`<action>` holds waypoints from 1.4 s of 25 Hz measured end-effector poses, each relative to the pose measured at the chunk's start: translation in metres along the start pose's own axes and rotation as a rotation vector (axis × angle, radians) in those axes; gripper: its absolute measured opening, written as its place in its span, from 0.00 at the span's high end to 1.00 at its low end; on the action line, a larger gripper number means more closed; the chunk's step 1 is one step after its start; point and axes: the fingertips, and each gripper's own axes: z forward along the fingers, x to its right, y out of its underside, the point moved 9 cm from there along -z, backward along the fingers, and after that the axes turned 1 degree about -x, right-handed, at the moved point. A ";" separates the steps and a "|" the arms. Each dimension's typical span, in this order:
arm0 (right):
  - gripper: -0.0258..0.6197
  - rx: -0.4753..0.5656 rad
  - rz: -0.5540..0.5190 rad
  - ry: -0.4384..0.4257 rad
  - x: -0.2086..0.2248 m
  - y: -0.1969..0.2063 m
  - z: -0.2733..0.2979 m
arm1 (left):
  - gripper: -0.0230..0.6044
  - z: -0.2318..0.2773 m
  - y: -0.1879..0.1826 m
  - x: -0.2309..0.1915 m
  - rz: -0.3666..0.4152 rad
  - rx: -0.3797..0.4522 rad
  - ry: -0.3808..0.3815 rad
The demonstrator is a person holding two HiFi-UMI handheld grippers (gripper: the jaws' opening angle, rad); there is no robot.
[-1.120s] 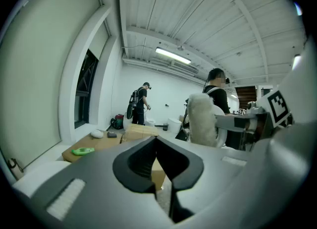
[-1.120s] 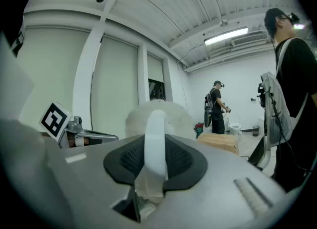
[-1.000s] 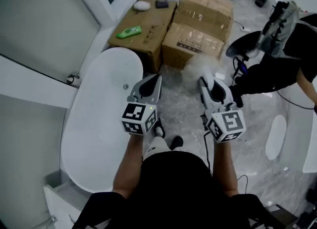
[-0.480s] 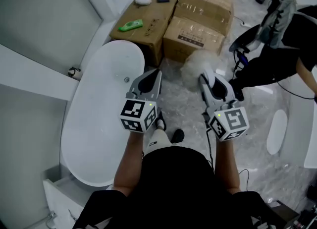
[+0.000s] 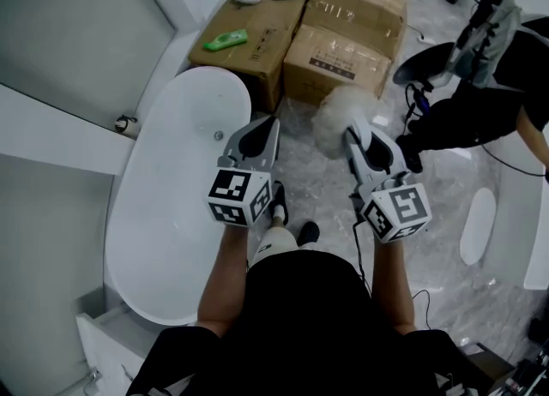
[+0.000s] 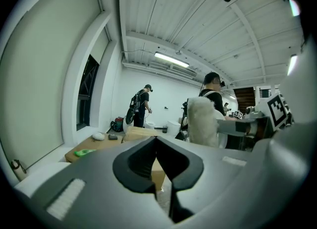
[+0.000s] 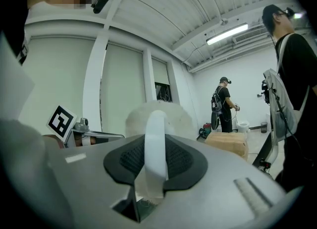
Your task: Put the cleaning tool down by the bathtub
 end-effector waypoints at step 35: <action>0.81 -0.001 -0.062 0.052 0.017 -0.050 0.219 | 0.97 0.136 -0.051 -0.190 0.010 -0.013 0.087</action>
